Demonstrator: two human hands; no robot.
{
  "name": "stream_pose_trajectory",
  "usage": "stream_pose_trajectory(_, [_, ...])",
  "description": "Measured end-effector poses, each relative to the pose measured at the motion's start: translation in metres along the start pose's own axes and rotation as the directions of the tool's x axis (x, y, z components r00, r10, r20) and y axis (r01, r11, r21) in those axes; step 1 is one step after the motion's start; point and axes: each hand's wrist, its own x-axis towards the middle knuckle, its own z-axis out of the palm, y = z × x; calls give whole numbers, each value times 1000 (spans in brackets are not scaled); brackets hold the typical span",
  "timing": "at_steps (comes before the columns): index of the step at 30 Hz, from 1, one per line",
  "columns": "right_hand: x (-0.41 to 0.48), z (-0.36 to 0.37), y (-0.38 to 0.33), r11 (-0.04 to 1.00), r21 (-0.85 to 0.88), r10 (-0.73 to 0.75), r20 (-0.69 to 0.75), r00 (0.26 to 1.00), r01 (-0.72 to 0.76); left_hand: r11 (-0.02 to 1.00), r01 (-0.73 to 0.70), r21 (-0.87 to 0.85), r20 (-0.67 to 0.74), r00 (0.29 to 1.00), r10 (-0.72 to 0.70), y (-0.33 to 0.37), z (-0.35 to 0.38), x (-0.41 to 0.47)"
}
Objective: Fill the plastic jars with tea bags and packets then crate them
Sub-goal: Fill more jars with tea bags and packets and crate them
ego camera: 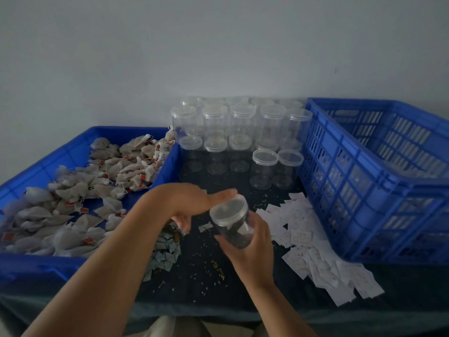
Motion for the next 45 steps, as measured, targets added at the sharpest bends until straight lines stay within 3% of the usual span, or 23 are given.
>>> stream_pose_trajectory(2, [0,-1,-4,999,48,24,18,1000,-25,954,-226,195,-65,968,243,-6,-2,-2])
stream_pose_trajectory(4, [-1,-2,-4,997,75,-17,51,999,13,867,-458,199,-19,882,470,-6,0,-6])
stream_pose_trajectory(6, [-3,0,-2,996,70,-66,76,995,61,822,-529,209,-33,837,547,-8,5,-5])
stream_pose_trajectory(8, [-4,2,0,995,32,-98,70,993,96,831,-519,203,-107,832,545,-12,7,2])
stream_pose_trajectory(11, [-4,2,2,995,-23,-94,14,996,94,884,-466,36,-243,854,460,-20,3,12])
stream_pose_trajectory(13, [-2,-2,1,1000,26,3,-55,998,-2,859,-434,-271,-396,864,311,-27,-3,17])
stream_pose_trajectory(15, [1,-5,-2,991,99,101,-74,992,-94,716,-410,-565,-420,890,179,-38,-5,22])
stream_pose_trajectory(16, [2,-6,-3,987,121,113,-65,992,-104,729,-396,-558,-416,894,167,-42,-3,25])
stream_pose_trajectory(19, [4,-5,-2,985,153,90,-29,995,-85,900,-318,-299,-367,909,199,-50,22,45])
stream_pose_trajectory(24, [2,-5,4,999,44,9,-9,1000,-8,974,-226,-18,-319,924,209,-54,73,75])
stream_pose_trajectory(27, [2,-3,5,1000,4,1,2,1000,-1,946,-204,251,-480,822,305,-57,90,78])
stream_pose_trajectory(32, [2,0,10,1000,2,7,37,999,-7,957,-250,151,-711,645,280,-62,37,51])
stream_pose_trajectory(34, [2,0,10,999,10,30,50,998,-31,977,-206,55,-747,641,177,-80,0,37])
stream_pose_trajectory(36, [2,1,10,1000,8,29,59,998,-29,997,-67,-25,-629,776,36,-109,-30,23])
stream_pose_trajectory(39, [2,0,7,999,9,40,70,997,-41,969,219,119,-243,952,-185,-155,-44,6])
stream_pose_trajectory(42, [1,0,7,999,20,38,60,997,-40,943,331,28,145,932,-332,-182,-21,4])
stream_pose_trajectory(43, [1,0,6,999,24,44,60,997,-45,946,322,35,156,933,-323,-186,-10,7])
stream_pose_trajectory(45, [1,0,6,998,28,49,62,997,-51,959,250,134,29,966,-256,-194,7,16])
